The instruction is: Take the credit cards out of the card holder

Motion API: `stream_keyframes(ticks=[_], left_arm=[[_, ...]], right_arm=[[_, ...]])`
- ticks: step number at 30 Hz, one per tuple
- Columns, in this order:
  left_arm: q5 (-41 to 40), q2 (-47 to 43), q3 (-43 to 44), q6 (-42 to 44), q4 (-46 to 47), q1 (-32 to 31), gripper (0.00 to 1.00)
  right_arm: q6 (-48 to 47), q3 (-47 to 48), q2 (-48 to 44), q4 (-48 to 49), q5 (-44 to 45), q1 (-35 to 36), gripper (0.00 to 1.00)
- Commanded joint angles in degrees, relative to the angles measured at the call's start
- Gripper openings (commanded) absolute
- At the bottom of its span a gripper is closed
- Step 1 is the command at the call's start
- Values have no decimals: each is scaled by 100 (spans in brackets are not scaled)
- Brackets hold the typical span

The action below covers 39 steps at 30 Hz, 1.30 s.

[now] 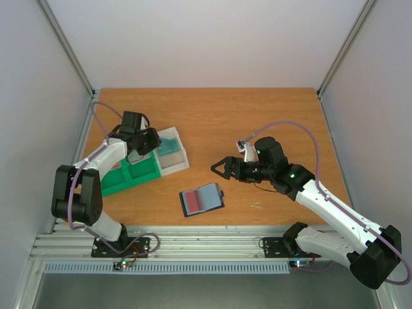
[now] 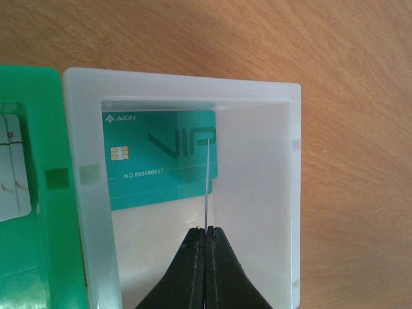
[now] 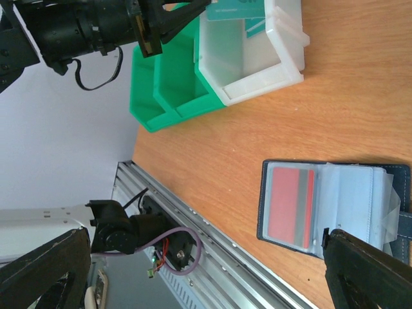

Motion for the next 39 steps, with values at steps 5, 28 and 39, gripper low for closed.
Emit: stream_keyframes(ticks=[5, 28, 39], left_arm=[[-159, 172, 264, 138, 158, 23, 1], [-461, 758, 393, 41, 433, 23, 1], [-566, 782, 524, 146, 205, 23, 19]], right_arm=[[-160, 204, 6, -169, 76, -20, 99], [-107, 205, 130, -257, 21, -25, 99], [-21, 231, 305, -205, -113, -24, 98]])
